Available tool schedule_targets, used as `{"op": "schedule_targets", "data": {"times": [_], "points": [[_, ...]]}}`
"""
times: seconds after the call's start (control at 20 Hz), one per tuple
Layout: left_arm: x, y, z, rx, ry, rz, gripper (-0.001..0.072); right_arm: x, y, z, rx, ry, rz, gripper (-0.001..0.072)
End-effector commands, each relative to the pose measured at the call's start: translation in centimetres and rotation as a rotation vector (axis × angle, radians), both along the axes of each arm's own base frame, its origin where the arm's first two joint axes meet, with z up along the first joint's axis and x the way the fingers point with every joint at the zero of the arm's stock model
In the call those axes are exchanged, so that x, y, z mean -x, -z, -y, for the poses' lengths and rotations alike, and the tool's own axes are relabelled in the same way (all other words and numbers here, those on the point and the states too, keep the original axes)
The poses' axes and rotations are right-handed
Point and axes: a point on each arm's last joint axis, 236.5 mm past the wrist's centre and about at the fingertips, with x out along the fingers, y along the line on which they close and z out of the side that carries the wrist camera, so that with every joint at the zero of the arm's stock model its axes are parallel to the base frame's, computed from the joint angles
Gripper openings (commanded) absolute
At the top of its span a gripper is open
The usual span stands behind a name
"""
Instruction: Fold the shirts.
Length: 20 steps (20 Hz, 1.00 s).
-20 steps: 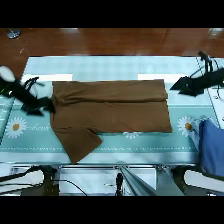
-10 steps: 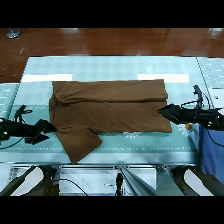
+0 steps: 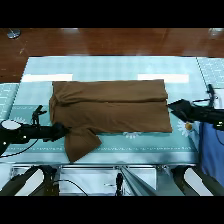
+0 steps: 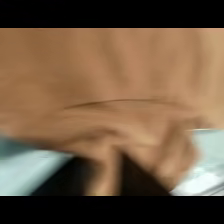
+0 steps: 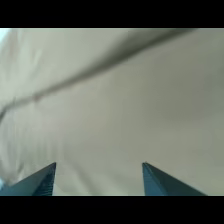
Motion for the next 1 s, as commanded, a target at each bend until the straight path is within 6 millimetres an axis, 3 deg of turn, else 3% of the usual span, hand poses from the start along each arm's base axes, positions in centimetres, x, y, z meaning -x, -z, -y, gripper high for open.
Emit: {"op": "schedule_targets", "data": {"times": [0.0,0.05,0.15,0.25,0.35,0.45,0.65,0.75,0.8,0.9,0.95], "points": [[0.3,-0.8,1.9,0.046,0.052,0.012,0.0021,4.4,2.3,6.0,0.098,0.087,-0.211,0.0620],[0.1,-0.9,1.9,0.046,0.054,0.016,0.0022,7.2,3.9,6.2,0.124,0.067,-0.332,0.0620],[0.0,-1.0,1.9,0.048,0.051,0.019,0.0022,10.1,6.1,4.8,0.128,0.043,-0.477,0.0620],[-0.1,-1.0,1.9,0.051,0.050,0.020,0.0021,11.3,7.5,1.4,0.114,-0.060,-0.503,0.0620],[0.0,-1.1,2.0,0.053,0.051,0.018,0.0021,11.6,8.3,-0.4,0.144,-0.144,-0.511,0.0620],[0.1,-1.1,2.0,0.056,0.054,0.015,0.0021,10.4,9.1,-1.0,0.157,-0.150,-0.497,0.0620],[0.2,-1.2,2.1,0.060,0.058,0.011,0.0021,4.4,8.9,-0.8,0.121,-0.003,-0.355,0.0619],[0.1,-1.2,2.1,0.059,0.057,0.013,0.0022,3.4,9.0,-0.6,0.106,0.010,-0.356,0.0593],[0.1,-1.2,2.1,0.058,0.057,0.014,0.0021,3.5,9.3,-1.1,0.096,-0.017,-0.373,0.0434],[-0.1,-1.3,2.0,0.057,0.058,0.020,0.0021,4.0,9.3,-2.4,0.097,-0.141,-0.356,0.0033],[-0.5,-1.8,2.0,0.058,0.065,0.032,0.0022,3.9,8.9,-2.6,0.107,-0.177,-0.340,0.0031]]}}
